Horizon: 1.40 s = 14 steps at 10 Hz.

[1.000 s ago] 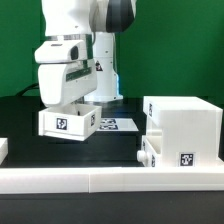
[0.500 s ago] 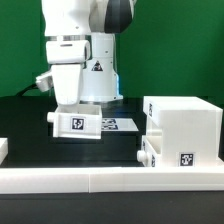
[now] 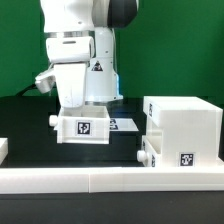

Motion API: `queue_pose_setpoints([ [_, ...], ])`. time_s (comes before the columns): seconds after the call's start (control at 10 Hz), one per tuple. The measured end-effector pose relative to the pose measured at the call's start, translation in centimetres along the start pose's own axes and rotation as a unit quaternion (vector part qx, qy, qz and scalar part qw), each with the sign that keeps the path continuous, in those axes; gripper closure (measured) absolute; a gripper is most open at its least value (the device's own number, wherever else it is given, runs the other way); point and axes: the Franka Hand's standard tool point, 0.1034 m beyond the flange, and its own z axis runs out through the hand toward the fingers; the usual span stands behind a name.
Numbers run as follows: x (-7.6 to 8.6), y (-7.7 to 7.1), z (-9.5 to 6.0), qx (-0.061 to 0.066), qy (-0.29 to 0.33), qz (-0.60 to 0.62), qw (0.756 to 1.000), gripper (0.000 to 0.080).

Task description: Assemble drawer

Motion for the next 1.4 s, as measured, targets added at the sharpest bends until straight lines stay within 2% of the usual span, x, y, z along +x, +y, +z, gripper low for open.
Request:
queue_pose_setpoints([
  [0.2,-0.1,-0.3,0.2,0.007,0.001,0.001,1.0,0.0758],
  [0.3,-0.1,-0.5,0.2,0.02,0.001,0.001,1.0,0.0758],
  [0.4,0.1,-0.4,0.1,0.023,0.002,0.008,1.0,0.0758],
  [0.5,1.0,0.3,-0.2,0.03,0.003,0.013,0.999,0.0758],
  [0.6,1.8,1.4,-0.3,0.026,0.006,0.007,1.0,0.0758],
  [0.7,2.6,1.8,0.1,0.026,0.01,0.002,1.0,0.0758],
  [0.8,3.4,1.8,0.4,0.03,0.014,-0.009,0.999,0.0758],
  [1.2,3.6,1.7,0.7,0.034,0.017,-0.015,0.999,0.0758],
  [1.3,4.3,1.7,0.8,0.034,0.019,-0.02,0.999,0.0758],
  [1.4,4.9,2.1,0.8,0.028,0.022,-0.027,0.999,0.0758],
])
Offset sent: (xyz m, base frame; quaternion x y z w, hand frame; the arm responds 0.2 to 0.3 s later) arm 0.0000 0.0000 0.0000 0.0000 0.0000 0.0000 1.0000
